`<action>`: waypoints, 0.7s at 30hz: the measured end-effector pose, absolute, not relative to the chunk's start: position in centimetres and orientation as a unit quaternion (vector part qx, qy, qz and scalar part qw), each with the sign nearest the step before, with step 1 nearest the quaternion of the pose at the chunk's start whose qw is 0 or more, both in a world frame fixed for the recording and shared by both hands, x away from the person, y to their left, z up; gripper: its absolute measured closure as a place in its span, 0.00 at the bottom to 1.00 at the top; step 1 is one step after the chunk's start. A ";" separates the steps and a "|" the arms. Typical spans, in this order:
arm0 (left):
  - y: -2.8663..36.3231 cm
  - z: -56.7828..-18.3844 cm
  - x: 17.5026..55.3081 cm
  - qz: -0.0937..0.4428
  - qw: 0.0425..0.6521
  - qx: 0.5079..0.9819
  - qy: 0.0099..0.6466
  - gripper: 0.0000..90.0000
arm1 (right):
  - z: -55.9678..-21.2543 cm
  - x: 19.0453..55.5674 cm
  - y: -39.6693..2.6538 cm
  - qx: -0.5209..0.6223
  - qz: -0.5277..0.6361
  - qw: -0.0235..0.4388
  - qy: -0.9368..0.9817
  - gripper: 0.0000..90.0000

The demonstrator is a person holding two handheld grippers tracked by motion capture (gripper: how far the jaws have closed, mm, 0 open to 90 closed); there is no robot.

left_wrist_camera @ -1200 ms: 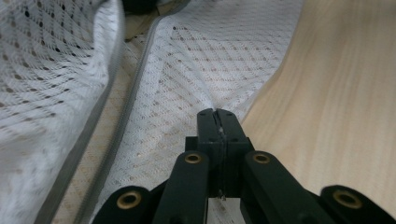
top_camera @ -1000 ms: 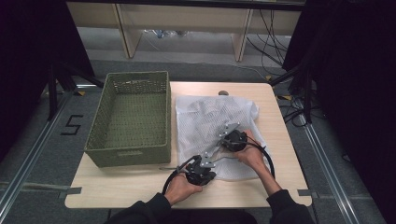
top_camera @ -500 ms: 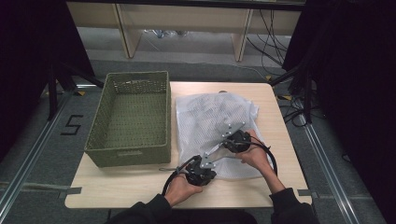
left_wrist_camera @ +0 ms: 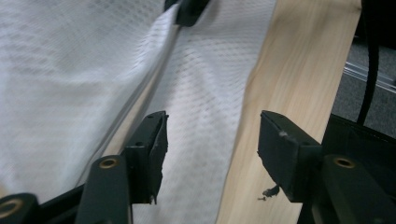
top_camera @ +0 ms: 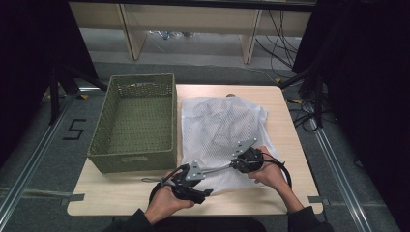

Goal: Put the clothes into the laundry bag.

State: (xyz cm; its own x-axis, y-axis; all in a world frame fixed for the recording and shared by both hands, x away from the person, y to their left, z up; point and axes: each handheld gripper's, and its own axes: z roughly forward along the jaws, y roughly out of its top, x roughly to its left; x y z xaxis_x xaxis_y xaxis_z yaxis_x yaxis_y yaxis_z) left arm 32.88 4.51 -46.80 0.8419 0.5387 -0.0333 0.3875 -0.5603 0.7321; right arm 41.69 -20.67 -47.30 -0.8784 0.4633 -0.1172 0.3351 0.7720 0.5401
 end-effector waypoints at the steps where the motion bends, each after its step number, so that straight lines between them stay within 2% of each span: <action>1: 5.0 -46.7 32.9 0.102 0.387 0.877 0.268 0.45 | -47.2 41.6 -20.8 0.218 0.273 0.133 0.928 0.73; 4: 6.4 -46.6 32.9 0.110 0.388 0.870 0.283 0.41 | -46.4 41.3 -21.4 0.252 0.297 0.151 0.908 0.55; 6: 7.1 -46.5 32.8 0.112 0.395 0.864 0.292 0.39 | -45.9 41.1 -22.2 0.262 0.319 0.168 0.895 0.49; 8: 7.8 -46.4 32.7 0.118 0.398 0.861 0.295 0.38 | -45.2 40.6 -23.4 0.289 0.345 0.165 0.878 0.46; 15: 9.8 -46.5 32.5 0.122 0.416 0.843 0.317 0.31 | -44.6 39.5 -26.2 0.345 0.368 0.183 0.844 0.43; 21: 10.8 -46.7 32.2 0.112 0.449 0.823 0.329 0.20 | -44.9 38.8 -27.5 0.371 0.384 0.169 0.829 0.42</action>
State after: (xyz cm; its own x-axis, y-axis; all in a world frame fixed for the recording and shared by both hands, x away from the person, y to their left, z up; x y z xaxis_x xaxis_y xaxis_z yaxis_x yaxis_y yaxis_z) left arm 32.24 10.76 -46.65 0.7579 0.6430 -0.1107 0.4412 -0.3802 0.8129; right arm 38.83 -27.50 -44.85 -0.6683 0.7439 0.0049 0.4849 0.4306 0.7613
